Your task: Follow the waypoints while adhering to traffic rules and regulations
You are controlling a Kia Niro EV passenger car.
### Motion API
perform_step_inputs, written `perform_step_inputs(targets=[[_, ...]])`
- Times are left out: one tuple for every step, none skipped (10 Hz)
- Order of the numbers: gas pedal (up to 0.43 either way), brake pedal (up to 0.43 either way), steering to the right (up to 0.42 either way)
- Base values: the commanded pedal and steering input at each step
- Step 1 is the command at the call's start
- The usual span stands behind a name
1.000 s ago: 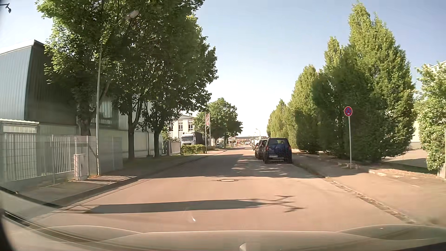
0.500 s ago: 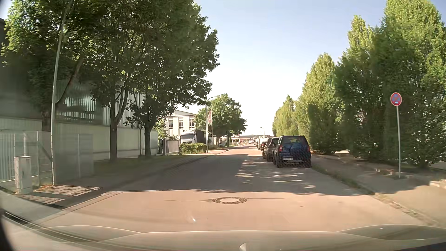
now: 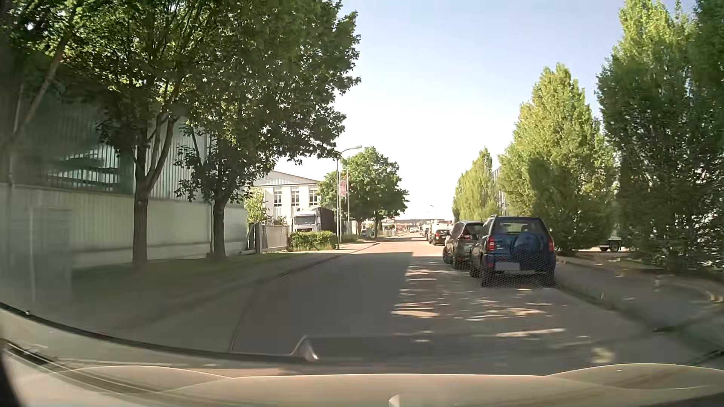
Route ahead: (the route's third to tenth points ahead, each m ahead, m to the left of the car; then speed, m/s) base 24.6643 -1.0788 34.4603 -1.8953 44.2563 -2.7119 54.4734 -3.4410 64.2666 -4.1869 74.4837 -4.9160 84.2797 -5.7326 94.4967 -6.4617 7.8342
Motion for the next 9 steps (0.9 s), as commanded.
perform_step_inputs(targets=[[0.067, 0.0, -0.009], [0.067, 0.0, -0.007], [0.067, 0.0, -0.006], [0.067, 0.0, 0.0], [0.067, 0.0, 0.001], [0.067, 0.0, 0.004], [0.079, 0.0, 0.009], [0.079, 0.0, 0.01], [0.079, 0.0, 0.01]])
